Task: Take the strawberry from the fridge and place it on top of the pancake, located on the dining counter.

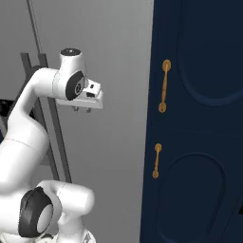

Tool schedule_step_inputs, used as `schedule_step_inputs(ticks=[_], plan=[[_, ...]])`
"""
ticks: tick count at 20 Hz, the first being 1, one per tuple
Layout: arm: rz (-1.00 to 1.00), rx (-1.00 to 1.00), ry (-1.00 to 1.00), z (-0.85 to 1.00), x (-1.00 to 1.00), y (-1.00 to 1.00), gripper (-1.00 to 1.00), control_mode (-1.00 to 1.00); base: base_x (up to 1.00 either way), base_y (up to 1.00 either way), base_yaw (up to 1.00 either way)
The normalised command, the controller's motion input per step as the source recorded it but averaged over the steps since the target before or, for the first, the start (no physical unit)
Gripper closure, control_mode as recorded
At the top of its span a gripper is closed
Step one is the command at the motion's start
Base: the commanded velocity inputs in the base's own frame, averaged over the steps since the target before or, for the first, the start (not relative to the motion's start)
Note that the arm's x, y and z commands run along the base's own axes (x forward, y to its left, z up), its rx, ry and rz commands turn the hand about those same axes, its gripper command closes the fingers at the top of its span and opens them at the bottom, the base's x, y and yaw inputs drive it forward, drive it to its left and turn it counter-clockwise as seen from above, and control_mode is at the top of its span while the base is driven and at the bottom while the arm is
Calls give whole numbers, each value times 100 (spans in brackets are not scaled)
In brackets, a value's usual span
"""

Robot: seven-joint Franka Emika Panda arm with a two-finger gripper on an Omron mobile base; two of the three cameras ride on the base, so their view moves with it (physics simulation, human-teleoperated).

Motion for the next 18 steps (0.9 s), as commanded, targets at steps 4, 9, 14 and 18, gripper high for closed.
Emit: schedule_step_inputs(ticks=[4, 9, 14, 18], plan=[[0, 0, 0, 0, 0, 0, -100, 100, 0, 0, 1], [0, 0, 0, 0, 0, 0, -100, 100, -50, 0, 1], [0, 0, 0, 0, 0, 0, -100, 100, -33, 27, 0], [0, 0, 0, 0, 0, 0, -100, 100, -23, 46, -1]])
